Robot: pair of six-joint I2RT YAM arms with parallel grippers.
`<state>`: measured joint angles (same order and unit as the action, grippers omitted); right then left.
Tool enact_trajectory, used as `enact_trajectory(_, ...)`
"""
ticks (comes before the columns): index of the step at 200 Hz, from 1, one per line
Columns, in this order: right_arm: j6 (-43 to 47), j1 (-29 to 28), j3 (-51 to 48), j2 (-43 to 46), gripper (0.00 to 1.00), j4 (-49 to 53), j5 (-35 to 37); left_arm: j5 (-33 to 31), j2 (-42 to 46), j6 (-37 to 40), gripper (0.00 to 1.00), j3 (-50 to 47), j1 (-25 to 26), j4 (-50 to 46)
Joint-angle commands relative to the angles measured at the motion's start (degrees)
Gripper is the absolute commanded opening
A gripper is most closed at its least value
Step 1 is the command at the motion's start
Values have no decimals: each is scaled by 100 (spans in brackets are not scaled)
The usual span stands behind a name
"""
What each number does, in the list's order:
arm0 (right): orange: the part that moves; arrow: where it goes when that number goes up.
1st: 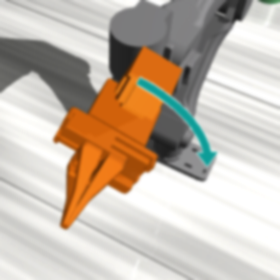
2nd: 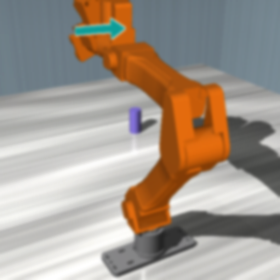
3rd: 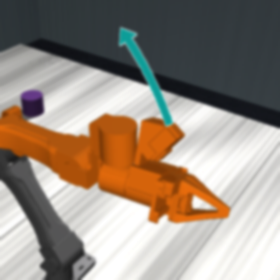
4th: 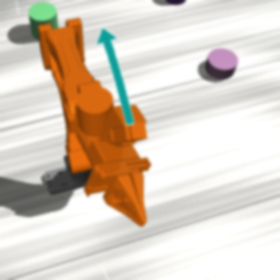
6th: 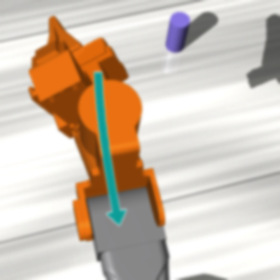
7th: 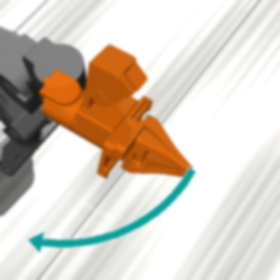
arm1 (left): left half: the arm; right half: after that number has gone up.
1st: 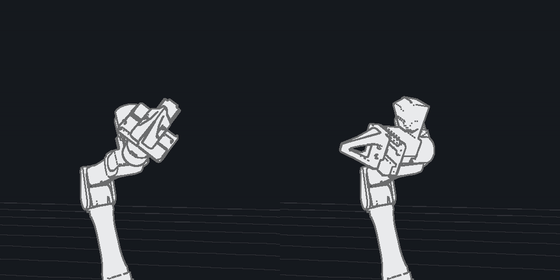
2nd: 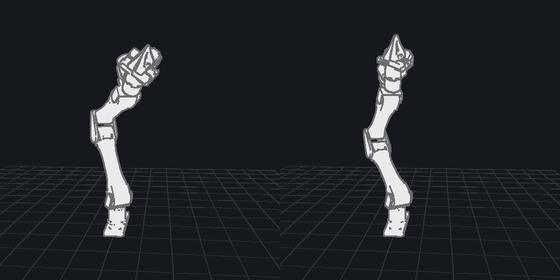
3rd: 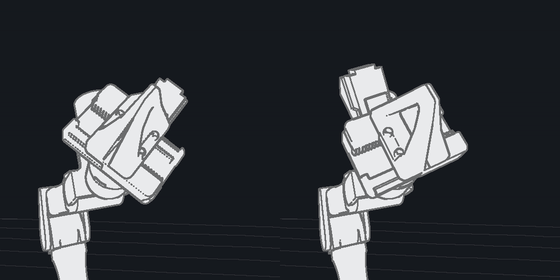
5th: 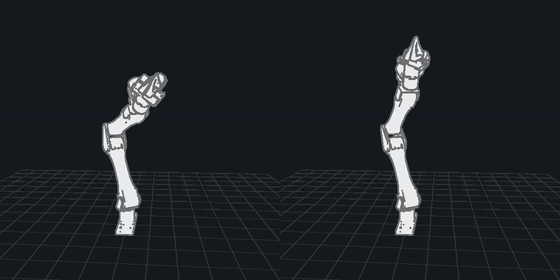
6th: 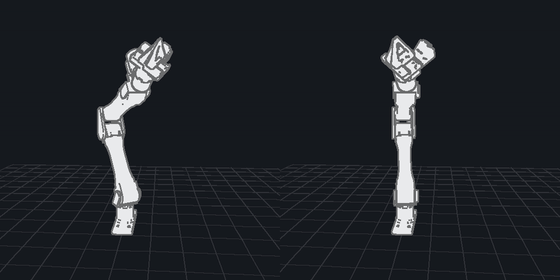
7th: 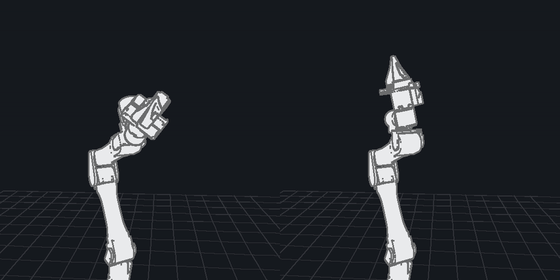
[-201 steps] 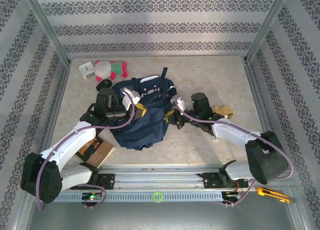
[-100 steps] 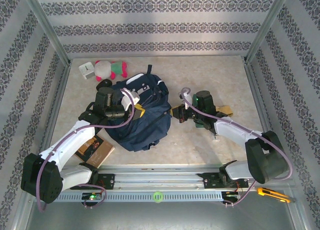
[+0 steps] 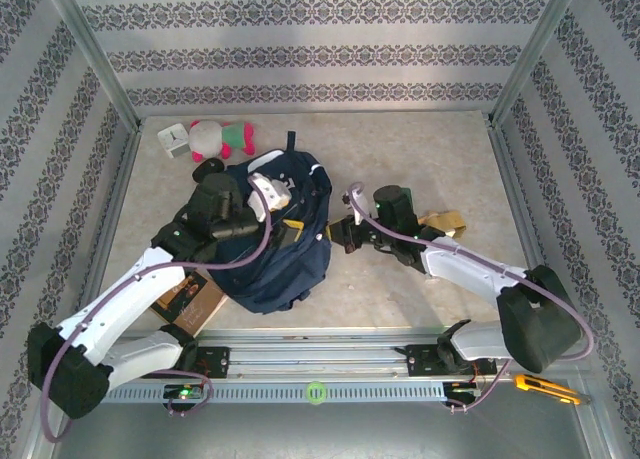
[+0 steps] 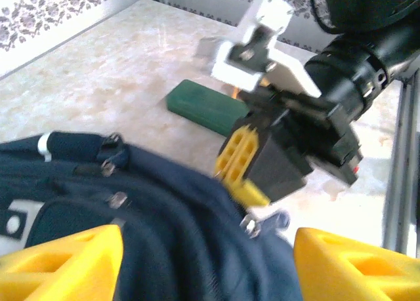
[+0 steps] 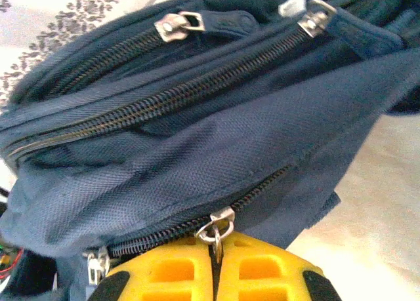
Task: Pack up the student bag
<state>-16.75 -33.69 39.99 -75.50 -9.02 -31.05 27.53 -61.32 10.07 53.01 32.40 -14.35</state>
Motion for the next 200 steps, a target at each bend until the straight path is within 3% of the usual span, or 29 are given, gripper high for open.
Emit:
enact_trajectory(1, -271, -371, 68, 370, 0, -198, 216, -1006, 3, -49, 70, 259, 490, -1067)
enact_trajectory(41, -367, -857, 273, 480, 0, 21, 171, -1411, -219, 44, 68, 28, 768, -1329)
enact_trajectory(96, -378, -929, 426, 404, 0, 139, -325, -1533, -483, 619, 62, -151, 768, -1565)
enact_trajectory(107, -362, -931, 440, 405, 0, 137, -419, -1523, -521, 783, 52, -164, 768, -1684)
enact_trajectory(119, -346, -911, 441, 392, 0, 128, -509, -1326, -523, 1002, 17, -178, 768, -1783)
enact_trajectory(131, -326, -863, 418, 355, 0, 128, -560, -980, -431, 1244, 0, -228, 751, -1827)
enact_trajectory(156, -135, -613, 413, 126, 0, 278, -1095, -39, -191, 1615, 0, -296, 556, -1870)
enact_trajectory(179, -22, -376, 372, -18, 0, 304, -1547, 347, -35, 1746, 0, -309, 297, -1876)
enact_trajectory(200, 48, -230, 318, -96, 11, 304, -1754, 523, 41, 1851, 0, -258, 142, -1925)
